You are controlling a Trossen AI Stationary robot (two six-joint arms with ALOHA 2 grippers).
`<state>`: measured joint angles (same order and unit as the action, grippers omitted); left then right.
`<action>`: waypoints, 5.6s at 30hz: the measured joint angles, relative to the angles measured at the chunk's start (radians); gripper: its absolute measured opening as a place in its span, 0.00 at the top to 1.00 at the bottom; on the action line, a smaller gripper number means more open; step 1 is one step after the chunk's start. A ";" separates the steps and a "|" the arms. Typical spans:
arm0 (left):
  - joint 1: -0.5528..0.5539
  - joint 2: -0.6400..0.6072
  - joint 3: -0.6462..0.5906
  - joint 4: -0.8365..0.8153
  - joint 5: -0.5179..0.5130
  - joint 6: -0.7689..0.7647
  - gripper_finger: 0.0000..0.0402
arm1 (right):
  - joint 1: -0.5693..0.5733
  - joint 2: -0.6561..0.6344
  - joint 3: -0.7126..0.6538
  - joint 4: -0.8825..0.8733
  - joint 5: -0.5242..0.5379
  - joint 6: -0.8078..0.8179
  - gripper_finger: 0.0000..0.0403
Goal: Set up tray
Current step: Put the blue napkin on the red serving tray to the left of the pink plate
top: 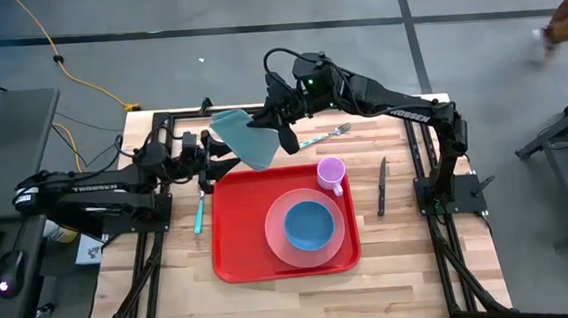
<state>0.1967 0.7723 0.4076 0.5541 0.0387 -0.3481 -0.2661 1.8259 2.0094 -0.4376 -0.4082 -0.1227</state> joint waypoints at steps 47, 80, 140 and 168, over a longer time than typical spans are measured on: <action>0.000 0.037 0.002 0.035 -0.041 0.419 0.94 | -0.010 0.000 -0.001 0.054 0.006 0.100 1.00; 0.000 -0.096 0.379 -1.118 -0.078 0.908 0.94 | -0.197 -0.064 0.000 0.000 -0.061 0.232 0.41; -0.639 0.658 0.406 -1.094 -0.608 1.159 0.94 | -0.355 -0.243 0.000 -0.284 -0.059 0.185 0.41; -0.596 0.659 0.404 -1.274 -0.399 0.925 0.62 | -0.355 -0.242 0.000 -0.306 -0.062 0.166 0.41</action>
<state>-0.3992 1.4315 0.8120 -0.7203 -0.3602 0.5769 -0.6212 1.5837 2.0094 -0.7437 -0.4706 0.0437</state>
